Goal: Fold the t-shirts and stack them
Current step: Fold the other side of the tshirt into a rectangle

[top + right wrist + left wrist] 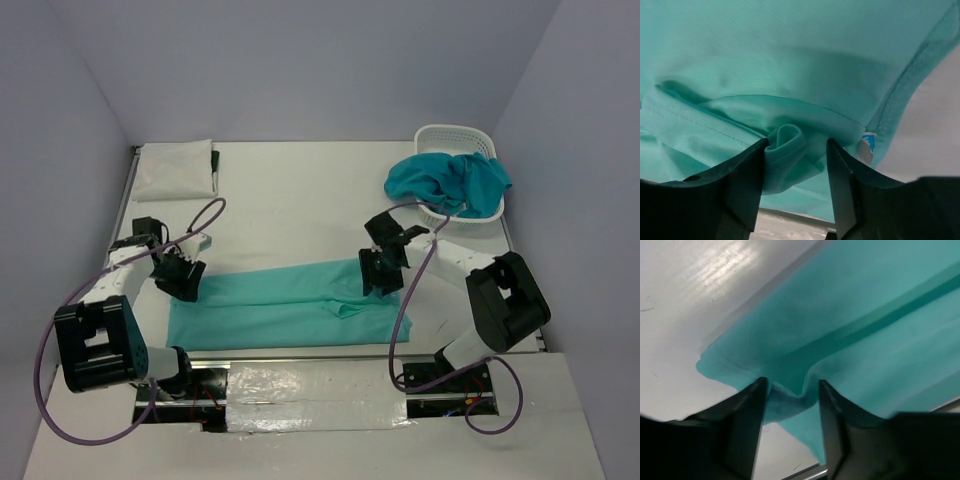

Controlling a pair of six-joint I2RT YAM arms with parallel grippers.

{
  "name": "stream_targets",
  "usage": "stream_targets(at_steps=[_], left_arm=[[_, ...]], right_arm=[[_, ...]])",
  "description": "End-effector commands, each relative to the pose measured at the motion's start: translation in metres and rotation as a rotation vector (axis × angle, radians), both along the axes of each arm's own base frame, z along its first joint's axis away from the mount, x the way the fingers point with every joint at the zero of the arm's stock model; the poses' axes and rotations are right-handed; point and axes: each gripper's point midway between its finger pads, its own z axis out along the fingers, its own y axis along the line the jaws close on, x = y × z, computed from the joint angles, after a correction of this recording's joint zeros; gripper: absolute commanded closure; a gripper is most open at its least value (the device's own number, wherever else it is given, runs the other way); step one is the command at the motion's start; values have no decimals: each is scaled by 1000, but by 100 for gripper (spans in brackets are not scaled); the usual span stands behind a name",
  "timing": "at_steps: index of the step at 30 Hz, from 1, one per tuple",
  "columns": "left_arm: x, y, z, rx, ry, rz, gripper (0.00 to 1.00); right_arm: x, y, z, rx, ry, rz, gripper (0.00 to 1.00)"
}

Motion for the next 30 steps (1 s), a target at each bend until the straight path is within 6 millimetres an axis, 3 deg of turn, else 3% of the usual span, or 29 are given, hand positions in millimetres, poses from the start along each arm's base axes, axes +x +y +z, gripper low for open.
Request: stream_targets(at_steps=[1, 2, 3, 4, 6, 9, 11, 13, 14, 15, 17, 18, 21, 24, 28, 30], left_arm=[[-10, 9, 16, 40, 4, -51, 36], [-19, 11, 24, 26, 31, -37, 20], [-7, 13, 45, 19, -21, -45, 7], [-6, 15, 56, 15, -37, -64, 6], [-8, 12, 80, -4, -49, -117, 12], [-13, 11, 85, -5, -33, -159, 48], [-1, 18, 75, 45, -42, -102, 69], [9, 6, 67, 44, -47, -126, 68], [12, -2, 59, 22, -25, -119, 63], [27, -3, 55, 42, -63, -115, 58], [38, -4, 39, 69, -46, -106, 47], [47, 2, 30, 89, -24, -71, 45], [47, 9, 17, 106, 52, -6, 43], [33, 0, 7, 66, 107, -20, 48], [-5, 0, -6, 88, 187, -56, 60], [-23, 0, -10, 96, 220, -89, 66]], right_arm=[[-3, -4, 10, 4, -32, -3, 39], [-3, -5, 14, 5, -46, -5, 38], [-4, -6, 25, 13, -73, -5, 37], [-2, -7, 31, 13, -92, -7, 37], [-1, -7, 47, 32, -149, 10, 38], [5, -6, 69, 40, -237, 53, 50], [13, 0, 81, 58, -289, 77, 60], [22, 15, 93, 116, -317, 114, 68], [28, 25, 92, 138, -316, 126, 69], [35, 35, 99, 161, -326, 138, 70], [36, 56, 89, 175, -289, 193, 70], [40, 66, 85, 179, -270, 212, 69], [36, 90, 77, 215, -240, 270, 67], [26, 103, 58, 236, -191, 299, 67], [10, 113, 34, 254, -131, 335, 69], [-2, 110, 21, 221, -98, 361, 75]])
